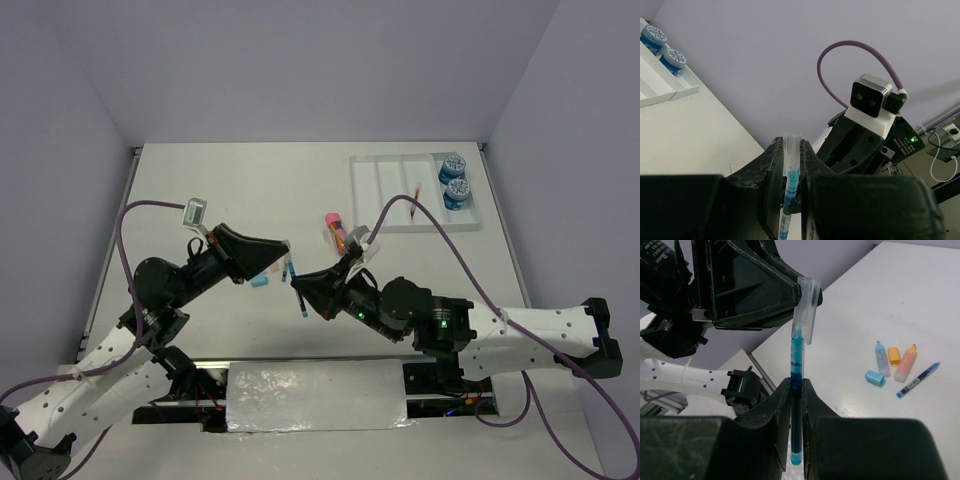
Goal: Sort the stationery into containers
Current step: Close the pen cap on the pen.
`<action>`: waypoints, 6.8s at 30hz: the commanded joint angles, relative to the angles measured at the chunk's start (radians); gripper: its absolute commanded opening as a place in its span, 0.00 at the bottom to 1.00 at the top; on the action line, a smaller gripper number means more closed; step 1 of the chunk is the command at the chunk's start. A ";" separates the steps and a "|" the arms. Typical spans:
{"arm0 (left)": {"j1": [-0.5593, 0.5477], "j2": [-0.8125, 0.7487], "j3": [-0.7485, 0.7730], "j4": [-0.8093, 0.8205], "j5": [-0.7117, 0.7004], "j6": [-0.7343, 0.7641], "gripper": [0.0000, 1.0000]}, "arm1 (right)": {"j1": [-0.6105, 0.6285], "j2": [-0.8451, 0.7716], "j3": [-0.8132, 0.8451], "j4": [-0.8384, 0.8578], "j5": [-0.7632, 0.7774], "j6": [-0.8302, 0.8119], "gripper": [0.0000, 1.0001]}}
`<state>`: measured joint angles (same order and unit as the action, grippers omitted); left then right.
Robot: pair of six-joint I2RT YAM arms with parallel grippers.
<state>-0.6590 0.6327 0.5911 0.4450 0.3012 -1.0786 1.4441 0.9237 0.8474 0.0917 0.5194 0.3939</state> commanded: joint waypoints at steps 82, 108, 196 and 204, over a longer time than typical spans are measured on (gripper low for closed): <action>-0.028 -0.053 0.338 -0.152 0.398 0.499 0.00 | -0.139 0.202 0.294 0.181 -0.677 -0.161 0.46; -0.028 0.010 0.610 -0.543 0.001 0.681 0.91 | -0.151 0.221 0.262 0.119 -0.605 -0.184 0.00; -0.241 0.051 0.377 -0.641 -0.142 0.534 0.19 | -0.292 0.067 0.381 0.106 -0.709 -0.179 0.00; -0.241 0.131 0.708 -0.741 -0.295 0.675 0.89 | -0.292 0.040 0.288 0.138 -0.690 -0.159 0.00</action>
<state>-0.8997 0.7532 1.2003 -0.2180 0.0658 -0.4950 1.1507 1.0080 1.1557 0.0807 -0.1799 0.2176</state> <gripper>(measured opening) 0.869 0.186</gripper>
